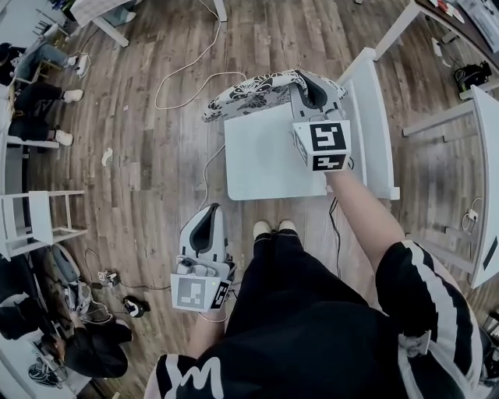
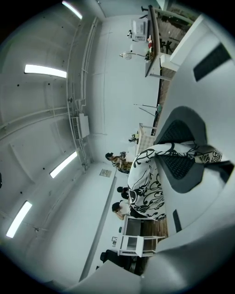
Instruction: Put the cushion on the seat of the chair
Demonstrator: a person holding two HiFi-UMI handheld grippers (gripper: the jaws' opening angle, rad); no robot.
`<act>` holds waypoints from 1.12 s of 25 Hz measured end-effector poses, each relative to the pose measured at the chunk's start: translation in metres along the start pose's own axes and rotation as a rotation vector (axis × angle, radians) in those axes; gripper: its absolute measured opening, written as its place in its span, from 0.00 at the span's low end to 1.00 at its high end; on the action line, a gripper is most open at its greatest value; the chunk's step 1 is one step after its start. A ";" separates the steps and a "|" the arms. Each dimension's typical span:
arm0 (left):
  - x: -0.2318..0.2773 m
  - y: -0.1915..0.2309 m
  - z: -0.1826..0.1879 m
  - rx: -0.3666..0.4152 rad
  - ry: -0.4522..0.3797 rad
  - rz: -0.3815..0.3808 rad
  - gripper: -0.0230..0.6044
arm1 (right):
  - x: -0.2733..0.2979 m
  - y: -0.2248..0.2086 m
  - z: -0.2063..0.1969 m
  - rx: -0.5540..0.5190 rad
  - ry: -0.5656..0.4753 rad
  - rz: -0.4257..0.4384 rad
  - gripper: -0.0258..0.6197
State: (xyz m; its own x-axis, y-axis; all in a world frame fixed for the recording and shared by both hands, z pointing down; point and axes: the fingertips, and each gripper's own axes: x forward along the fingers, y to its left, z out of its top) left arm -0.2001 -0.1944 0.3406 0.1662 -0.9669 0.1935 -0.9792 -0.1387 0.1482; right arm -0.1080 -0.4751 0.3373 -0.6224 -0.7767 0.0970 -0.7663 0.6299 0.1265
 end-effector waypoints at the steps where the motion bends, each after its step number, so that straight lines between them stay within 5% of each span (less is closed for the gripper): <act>1: -0.001 0.001 -0.002 -0.002 0.002 0.005 0.04 | 0.005 -0.003 -0.004 -0.004 0.004 -0.008 0.09; 13: -0.004 0.011 -0.021 -0.036 0.040 0.050 0.04 | 0.041 -0.023 -0.069 -0.007 0.117 -0.073 0.09; 28: 0.001 0.016 -0.037 -0.055 0.056 0.056 0.04 | -0.042 0.058 -0.209 -0.165 0.389 0.153 0.09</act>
State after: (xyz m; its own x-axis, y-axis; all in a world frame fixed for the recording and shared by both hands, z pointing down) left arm -0.2117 -0.1895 0.3793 0.1188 -0.9592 0.2564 -0.9796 -0.0710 0.1882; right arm -0.0932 -0.4063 0.5466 -0.5957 -0.6387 0.4871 -0.6149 0.7528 0.2350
